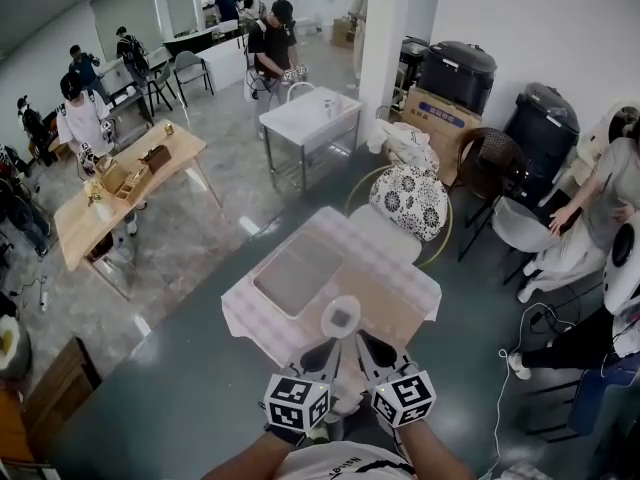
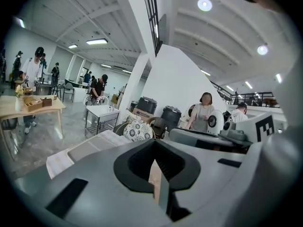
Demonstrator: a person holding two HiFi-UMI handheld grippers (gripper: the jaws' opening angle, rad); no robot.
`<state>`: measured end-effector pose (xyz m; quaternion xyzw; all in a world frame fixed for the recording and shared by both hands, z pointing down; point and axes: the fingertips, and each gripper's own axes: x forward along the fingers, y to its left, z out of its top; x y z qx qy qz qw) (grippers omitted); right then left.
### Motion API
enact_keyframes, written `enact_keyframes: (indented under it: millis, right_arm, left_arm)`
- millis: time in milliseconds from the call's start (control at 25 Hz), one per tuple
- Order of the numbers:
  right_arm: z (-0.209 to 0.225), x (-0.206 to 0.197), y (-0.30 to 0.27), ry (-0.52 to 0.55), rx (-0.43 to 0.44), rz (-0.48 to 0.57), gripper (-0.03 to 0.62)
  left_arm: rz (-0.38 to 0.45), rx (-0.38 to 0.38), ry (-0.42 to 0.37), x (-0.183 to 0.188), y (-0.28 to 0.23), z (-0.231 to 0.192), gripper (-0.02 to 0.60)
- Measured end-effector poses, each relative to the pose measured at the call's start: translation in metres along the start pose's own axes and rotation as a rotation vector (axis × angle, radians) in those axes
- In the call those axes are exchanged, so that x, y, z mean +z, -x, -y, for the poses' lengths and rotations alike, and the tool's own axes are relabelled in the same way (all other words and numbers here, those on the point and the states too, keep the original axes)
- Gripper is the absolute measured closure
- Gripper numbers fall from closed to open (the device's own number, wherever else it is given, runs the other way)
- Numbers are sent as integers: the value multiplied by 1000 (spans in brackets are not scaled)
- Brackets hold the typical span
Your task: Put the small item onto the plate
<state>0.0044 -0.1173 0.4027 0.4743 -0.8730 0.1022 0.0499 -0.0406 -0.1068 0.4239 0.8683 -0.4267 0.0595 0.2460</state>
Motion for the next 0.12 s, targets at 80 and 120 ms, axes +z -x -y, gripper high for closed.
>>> enact_keyframes:
  millis: [80, 120]
  right_arm:
    - [0, -1, -3, 1, 1, -2, 580]
    - [0, -2, -5, 3, 2, -3, 580]
  left_arm:
    - [-1, 2, 0, 0, -1, -4, 575]
    - [-1, 3, 0, 0, -2, -5, 575]
